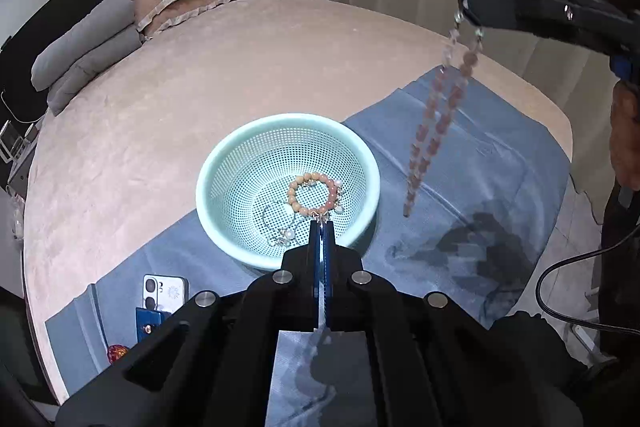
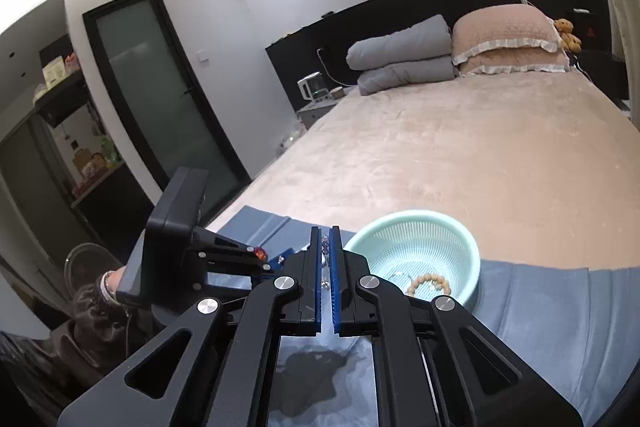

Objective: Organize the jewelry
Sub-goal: 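Lift the pink bracelet with the right tool while the left tool carries the charm over the basket, then open both tools to drop the bracelet and charm into the basket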

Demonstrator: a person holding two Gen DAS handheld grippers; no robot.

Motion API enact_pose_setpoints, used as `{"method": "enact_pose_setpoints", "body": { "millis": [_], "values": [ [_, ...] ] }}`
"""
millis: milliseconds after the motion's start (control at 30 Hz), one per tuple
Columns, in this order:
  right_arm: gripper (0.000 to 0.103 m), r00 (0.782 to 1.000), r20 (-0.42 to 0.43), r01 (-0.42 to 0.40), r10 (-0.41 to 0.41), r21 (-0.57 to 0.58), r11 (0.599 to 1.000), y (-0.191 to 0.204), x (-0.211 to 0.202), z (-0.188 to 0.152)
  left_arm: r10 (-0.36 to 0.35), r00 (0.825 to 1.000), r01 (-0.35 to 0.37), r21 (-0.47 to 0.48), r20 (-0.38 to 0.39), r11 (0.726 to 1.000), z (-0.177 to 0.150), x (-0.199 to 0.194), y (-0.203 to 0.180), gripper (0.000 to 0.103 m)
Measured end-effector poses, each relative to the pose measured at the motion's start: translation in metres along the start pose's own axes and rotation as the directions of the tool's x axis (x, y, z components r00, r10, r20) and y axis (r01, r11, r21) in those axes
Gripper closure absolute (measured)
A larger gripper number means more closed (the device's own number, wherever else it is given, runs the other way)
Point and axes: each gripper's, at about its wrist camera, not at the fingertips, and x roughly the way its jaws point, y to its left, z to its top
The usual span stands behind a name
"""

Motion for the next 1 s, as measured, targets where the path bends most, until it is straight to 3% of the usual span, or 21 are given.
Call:
{"method": "enact_pose_setpoints", "body": {
  "millis": [200, 300, 500, 700, 1000],
  "values": [
    [0.099, 1.0, -0.017, -0.005, 0.006, 0.024, 1.0, -0.022, 0.036, 0.011, -0.003, 1.0, 0.003, -0.024, -0.016, 1.0, 0.009, 0.026, 0.015, 0.101],
    [0.099, 0.997, -0.077, -0.013, 0.019, 0.079, 0.997, -0.049, 0.074, -0.01, -0.025, 0.999, 0.023, -0.045, -0.042, 0.999, 0.006, 0.049, 0.023, 0.101],
    [0.099, 0.978, -0.209, 0.046, -0.008, 0.181, 0.982, -0.099, 0.142, -0.072, -0.063, 0.991, 0.056, -0.059, -0.118, 0.997, -0.012, 0.098, 0.032, 0.101],
    [0.099, 0.946, -0.272, 0.209, -0.179, 0.088, 0.974, -0.107, 0.173, -0.093, -0.067, 0.986, 0.055, -0.08, -0.151, 0.995, -0.017, 0.124, 0.037, 0.101],
    [0.099, 0.918, -0.298, 0.276, -0.262, 0.007, 0.961, -0.106, 0.182, -0.104, -0.073, 0.985, 0.058, -0.096, -0.159, 0.994, -0.015, 0.135, 0.038, 0.101]
  ]
}}
